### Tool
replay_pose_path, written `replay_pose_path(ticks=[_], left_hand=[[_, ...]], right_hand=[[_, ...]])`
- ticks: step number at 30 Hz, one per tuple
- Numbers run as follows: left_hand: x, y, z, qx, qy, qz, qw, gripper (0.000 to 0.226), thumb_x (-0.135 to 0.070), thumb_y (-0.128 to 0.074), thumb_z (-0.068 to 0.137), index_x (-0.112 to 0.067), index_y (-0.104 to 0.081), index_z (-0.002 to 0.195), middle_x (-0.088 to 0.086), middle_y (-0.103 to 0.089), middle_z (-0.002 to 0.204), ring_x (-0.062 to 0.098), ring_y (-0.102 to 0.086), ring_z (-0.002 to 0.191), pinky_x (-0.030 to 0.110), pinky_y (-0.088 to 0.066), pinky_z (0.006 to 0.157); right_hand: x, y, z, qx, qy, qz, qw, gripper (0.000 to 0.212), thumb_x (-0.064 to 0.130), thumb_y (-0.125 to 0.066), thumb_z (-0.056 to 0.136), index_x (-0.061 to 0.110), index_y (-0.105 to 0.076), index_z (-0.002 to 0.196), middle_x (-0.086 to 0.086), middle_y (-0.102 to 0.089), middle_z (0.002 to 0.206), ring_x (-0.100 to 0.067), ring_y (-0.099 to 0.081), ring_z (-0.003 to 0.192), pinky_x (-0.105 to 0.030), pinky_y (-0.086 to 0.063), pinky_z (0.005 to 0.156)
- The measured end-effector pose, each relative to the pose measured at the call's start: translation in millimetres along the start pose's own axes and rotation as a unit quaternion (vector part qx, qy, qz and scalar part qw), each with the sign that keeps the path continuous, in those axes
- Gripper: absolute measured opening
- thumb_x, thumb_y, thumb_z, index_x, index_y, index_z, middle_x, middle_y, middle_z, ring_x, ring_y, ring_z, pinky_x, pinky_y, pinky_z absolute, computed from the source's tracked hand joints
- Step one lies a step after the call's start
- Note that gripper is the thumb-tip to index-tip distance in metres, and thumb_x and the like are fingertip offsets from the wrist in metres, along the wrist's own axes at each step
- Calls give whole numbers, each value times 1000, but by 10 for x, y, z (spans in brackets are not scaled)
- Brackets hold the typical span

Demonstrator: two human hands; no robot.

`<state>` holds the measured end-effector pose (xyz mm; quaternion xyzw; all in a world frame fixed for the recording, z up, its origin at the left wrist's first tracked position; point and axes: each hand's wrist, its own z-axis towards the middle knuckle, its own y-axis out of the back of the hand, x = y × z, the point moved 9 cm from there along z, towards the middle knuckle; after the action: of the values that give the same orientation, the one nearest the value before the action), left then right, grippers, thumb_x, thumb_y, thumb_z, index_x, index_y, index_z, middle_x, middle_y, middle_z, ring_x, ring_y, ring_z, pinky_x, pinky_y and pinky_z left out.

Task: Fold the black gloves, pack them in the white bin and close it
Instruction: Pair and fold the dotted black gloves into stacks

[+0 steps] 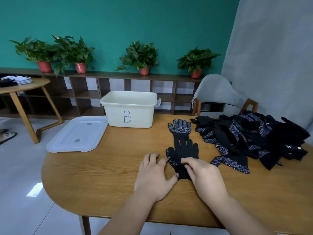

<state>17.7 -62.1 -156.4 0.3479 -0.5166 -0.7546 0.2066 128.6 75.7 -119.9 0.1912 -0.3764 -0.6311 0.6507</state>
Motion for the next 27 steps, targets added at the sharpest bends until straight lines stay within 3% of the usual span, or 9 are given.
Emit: replay_pose_path(ticks=[8, 14, 18, 21, 24, 27], left_hand=[[-9, 12, -19, 4, -1, -2, 1000, 84, -82, -32, 85, -39, -43, 156, -6, -31, 162, 20, -15, 153, 40, -22, 127], [-7, -3, -24, 13, -2, -14, 1000, 79, -76, -37, 89, -37, -39, 158, -6, -28, 163, 20, -13, 154, 40, -21, 128], [-63, 75, -41, -15, -37, -57, 998, 68, -57, -35, 97, -37, -31, 161, -14, -21, 168, 13, -8, 156, 38, -18, 128], [-186, 74, -74, -9, -89, -37, 995, 57, -58, -29, 104, -41, -41, 157, -22, -28, 166, 9, -9, 157, 36, -13, 129], [-206, 44, -74, 0, -88, -23, 996, 58, -66, -28, 104, -42, -52, 150, -24, -39, 161, 7, -17, 155, 36, -14, 128], [-194, 38, -72, 3, -84, -29, 996, 57, -67, -29, 103, -43, -54, 148, -25, -40, 160, 7, -18, 155, 36, -13, 128]], right_hand=[[126, -144, -146, 64, 28, -47, 996, 38, 9, -87, 77, 30, -70, 103, 14, -74, 97, -10, -72, 103, -33, -63, 65], [150, -167, -156, 105, 23, -37, 994, 25, 13, -75, 86, 31, -71, 103, 15, -72, 98, -8, -69, 104, -31, -62, 70], [166, -8, -56, 91, 10, 18, 996, 31, 29, -51, 93, 29, -74, 114, 18, -72, 116, -2, -62, 114, -26, -57, 88], [46, -43, 121, 94, -41, 54, 993, 34, 20, -54, 100, 27, -70, 128, 15, -65, 136, -5, -59, 125, -24, -48, 106], [-149, -381, 258, 232, -89, 42, 968, 44, 31, -43, 110, 27, -52, 153, 11, -41, 163, -8, -31, 153, -26, -25, 125], [-292, -572, 386, 322, -108, -56, 939, 54, 42, -30, 112, 21, -35, 162, -1, -20, 174, -19, -10, 161, -36, -14, 130]])
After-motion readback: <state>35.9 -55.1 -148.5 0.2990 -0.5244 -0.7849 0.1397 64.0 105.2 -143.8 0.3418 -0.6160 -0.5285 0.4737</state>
